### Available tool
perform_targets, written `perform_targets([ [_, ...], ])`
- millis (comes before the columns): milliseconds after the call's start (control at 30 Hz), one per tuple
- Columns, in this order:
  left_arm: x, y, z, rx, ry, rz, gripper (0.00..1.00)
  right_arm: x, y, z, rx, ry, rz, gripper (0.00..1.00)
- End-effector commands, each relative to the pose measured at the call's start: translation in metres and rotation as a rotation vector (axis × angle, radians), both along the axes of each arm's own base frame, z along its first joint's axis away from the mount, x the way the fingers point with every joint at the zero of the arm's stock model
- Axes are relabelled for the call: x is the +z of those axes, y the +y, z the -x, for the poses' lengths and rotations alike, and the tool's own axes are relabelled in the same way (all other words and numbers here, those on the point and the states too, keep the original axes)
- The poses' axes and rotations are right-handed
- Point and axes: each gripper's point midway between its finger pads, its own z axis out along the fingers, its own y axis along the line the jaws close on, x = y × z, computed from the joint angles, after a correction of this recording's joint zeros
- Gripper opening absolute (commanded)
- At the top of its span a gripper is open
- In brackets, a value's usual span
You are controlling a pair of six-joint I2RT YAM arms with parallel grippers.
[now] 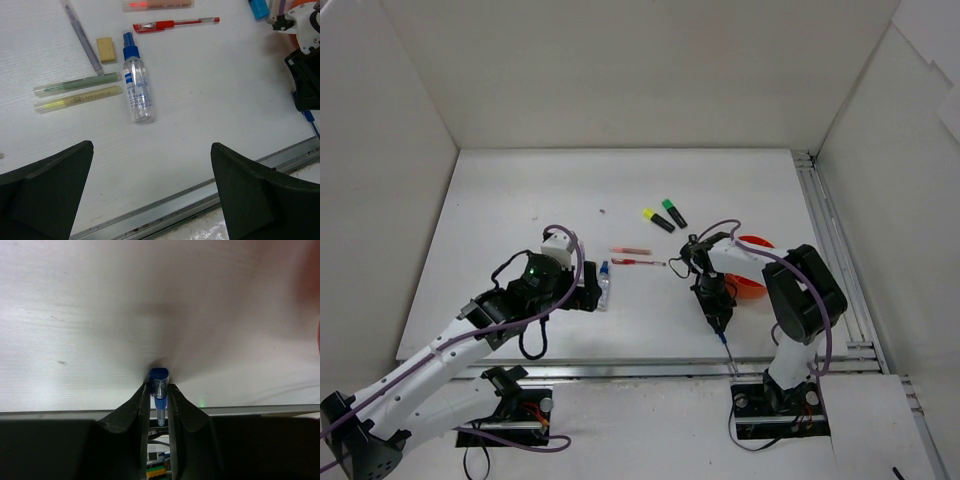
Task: Sort the stationery into containers
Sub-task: Pick up the pen from the center of the board, then place the pen in the storage box.
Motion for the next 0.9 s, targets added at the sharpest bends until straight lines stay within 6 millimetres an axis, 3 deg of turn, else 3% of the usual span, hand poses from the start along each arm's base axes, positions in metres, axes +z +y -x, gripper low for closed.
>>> perform_targets([
  [0, 0.034, -0.002, -0.012, 0.029, -0.080, 0.047, 1.00, 0.002, 0.018, -0.016, 0.016, -0.028, -0.080, 0.11],
  [133, 0.035, -0.001, -0.011, 0.032, -0.087, 0.056, 1.00, 0.019, 0.043, -0.043, 0.118, -0.101, -0.198, 0.00],
  [300, 0.041, 0.001, -0.009, 0.034, -0.102, 0.067, 1.00, 0.051, 0.066, -0.078, 0.251, -0.260, -0.216, 0.00],
  [467, 0.049, 0.004, -0.007, 0.034, -0.132, 0.093, 1.00, 0.103, 0.084, -0.122, 0.261, -0.498, -0.256, 0.00],
  [600, 0.055, 0.005, -0.006, 0.032, -0.146, 0.102, 1.00, 0.168, 0.072, -0.157, 0.207, -0.779, -0.213, 0.00],
  [667, 0.057, 0.005, -0.005, 0.028, -0.154, 0.107, 1.00, 0.191, 0.063, -0.165, 0.163, -0.881, -0.192, 0.00],
  [700, 0.058, 0.005, -0.005, 0.027, -0.157, 0.108, 1.00, 0.210, 0.053, -0.170, 0.117, -0.977, -0.162, 0.00],
  [867, 0.065, 0.003, -0.007, 0.018, -0.184, 0.118, 1.00, 0.260, 0.006, -0.179, -0.048, -1.223, -0.043, 0.00],
])
